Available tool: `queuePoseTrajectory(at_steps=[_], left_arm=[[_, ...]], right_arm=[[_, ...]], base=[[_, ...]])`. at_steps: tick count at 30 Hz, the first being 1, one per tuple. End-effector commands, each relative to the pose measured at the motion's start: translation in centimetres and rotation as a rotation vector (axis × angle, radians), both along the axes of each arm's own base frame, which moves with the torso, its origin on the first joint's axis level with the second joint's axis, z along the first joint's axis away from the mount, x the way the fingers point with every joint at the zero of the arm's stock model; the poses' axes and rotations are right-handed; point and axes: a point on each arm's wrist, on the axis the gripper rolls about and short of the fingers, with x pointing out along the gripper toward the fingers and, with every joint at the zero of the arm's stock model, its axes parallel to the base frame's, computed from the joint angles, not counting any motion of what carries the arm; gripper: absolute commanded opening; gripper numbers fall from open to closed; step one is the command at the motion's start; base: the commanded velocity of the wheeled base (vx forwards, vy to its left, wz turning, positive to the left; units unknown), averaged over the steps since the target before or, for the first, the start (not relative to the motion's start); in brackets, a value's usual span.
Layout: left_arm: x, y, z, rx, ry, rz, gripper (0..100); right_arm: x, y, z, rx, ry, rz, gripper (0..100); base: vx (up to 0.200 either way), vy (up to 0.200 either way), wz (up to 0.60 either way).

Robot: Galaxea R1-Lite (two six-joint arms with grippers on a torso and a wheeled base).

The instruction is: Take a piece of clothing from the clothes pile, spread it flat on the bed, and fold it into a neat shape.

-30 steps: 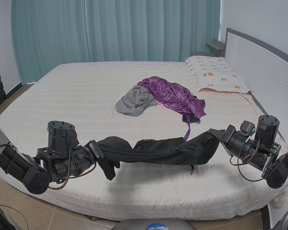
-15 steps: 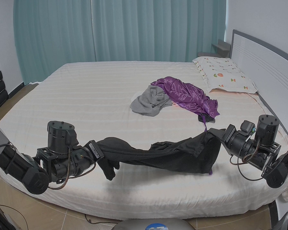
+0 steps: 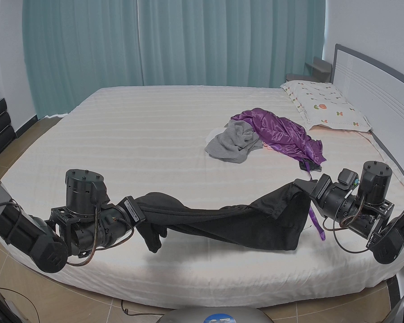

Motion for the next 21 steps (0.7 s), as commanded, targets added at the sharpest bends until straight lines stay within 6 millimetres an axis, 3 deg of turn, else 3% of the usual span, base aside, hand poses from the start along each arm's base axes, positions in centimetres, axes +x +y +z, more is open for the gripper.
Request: queuePoseTrajectory(at_steps=[1,21], left_arm=[[-0.02,0.00,0.02,0.000,-0.001,0.000,0],[-0.04,0.01,-0.08,0.002,0.005,0.000,0]], right_arm=[[0.07,0.00,-0.04,-0.001,0.000,-0.001,0],[0.06,0.00,-0.11,-0.002,0.003,-0.001,0]], base=[[0.000,0.200,0.00],[0.000,0.200,0.00]])
